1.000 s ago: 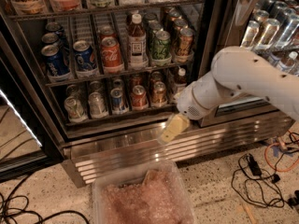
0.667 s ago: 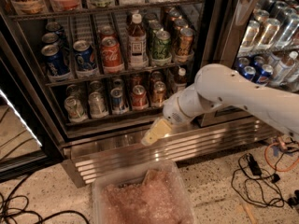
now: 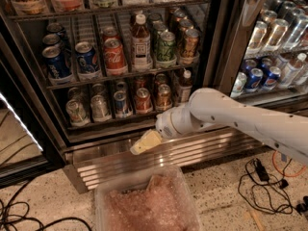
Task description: Pick redbull can from bottom shelf of fridge
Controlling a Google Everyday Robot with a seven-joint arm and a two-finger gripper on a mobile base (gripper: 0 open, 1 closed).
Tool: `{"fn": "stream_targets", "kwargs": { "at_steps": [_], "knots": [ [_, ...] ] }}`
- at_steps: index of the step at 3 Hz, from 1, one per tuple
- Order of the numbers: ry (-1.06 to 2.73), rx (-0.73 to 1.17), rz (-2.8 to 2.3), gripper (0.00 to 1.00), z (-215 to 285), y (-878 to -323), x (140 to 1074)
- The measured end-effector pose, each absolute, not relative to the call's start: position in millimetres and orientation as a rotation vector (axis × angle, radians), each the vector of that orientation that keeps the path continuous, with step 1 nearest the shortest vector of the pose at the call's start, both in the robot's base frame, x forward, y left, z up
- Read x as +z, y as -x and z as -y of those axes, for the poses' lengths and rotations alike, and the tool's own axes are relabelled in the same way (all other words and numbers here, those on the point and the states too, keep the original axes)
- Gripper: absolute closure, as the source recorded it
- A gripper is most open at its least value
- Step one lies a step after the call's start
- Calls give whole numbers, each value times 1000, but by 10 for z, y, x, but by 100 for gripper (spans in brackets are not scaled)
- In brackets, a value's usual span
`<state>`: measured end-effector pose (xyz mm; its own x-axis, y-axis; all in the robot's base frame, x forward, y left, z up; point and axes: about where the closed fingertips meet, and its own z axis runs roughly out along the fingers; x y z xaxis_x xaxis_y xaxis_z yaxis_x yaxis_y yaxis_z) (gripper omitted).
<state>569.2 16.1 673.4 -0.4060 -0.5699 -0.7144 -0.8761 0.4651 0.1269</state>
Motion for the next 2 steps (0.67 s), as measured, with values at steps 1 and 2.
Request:
{"fn": "stream_targets", "kwargs": {
  "at_steps": [1,2],
  "knots": [
    [1151,717,-2036,0,-526,-5727,6547],
    [1152,722,-2027,0,-550,-5720,6518]
  ]
}}
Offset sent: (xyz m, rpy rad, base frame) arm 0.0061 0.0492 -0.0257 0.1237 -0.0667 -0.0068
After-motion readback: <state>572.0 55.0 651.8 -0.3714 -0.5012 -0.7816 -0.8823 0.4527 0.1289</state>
